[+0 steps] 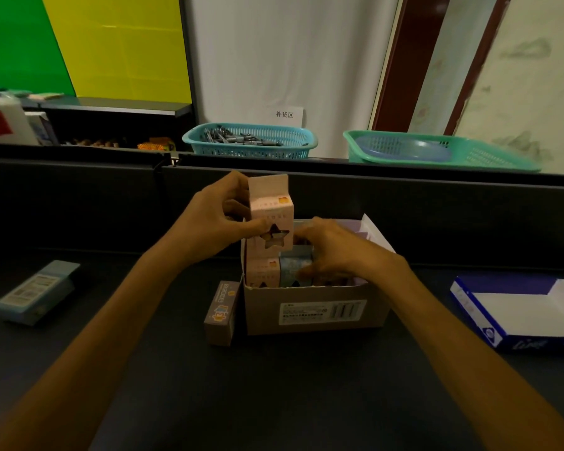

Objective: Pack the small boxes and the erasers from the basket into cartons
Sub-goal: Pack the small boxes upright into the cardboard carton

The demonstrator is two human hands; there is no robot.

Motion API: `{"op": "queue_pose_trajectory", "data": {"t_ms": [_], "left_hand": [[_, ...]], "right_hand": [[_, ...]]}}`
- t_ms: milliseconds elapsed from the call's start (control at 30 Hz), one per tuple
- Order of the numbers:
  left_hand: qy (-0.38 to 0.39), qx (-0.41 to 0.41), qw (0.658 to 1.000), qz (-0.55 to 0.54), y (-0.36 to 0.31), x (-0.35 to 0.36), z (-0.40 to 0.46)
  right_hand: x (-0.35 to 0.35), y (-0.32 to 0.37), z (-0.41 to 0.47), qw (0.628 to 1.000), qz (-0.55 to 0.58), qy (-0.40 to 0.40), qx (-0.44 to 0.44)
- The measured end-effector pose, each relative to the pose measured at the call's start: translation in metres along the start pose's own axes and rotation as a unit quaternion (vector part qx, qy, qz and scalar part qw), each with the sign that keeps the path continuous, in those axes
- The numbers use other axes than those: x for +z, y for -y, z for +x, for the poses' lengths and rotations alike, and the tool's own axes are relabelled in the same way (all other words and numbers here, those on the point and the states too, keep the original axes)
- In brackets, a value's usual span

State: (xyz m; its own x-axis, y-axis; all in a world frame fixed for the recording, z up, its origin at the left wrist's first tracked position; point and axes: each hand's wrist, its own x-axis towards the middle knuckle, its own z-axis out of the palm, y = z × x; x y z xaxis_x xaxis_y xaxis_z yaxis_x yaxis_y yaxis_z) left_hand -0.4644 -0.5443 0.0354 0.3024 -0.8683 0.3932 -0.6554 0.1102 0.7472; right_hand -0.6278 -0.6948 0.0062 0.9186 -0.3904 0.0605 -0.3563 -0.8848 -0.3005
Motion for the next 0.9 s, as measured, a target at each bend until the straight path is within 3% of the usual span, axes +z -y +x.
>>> {"op": "queue_pose_trajectory", "data": {"t_ms": [267,433,900], "left_hand": [[0.095,0.018,0.991,0.091,-0.023,0.009,-0.004],[0.155,0.004,0.977,0.143,-0.027,0.017,-0.005],[0.182,-0.033,0.959,0.216,-0.03,0.021,-0.012]], "right_hand": [[-0.027,-0.006,-0.014,0.995,-0.073,-0.055,0.025],[-0.03,-0.012,-0.024,0.993,-0.098,-0.046,0.056],[-0.033,-0.014,-0.041,0.993,-0.089,-0.063,0.035]]}}
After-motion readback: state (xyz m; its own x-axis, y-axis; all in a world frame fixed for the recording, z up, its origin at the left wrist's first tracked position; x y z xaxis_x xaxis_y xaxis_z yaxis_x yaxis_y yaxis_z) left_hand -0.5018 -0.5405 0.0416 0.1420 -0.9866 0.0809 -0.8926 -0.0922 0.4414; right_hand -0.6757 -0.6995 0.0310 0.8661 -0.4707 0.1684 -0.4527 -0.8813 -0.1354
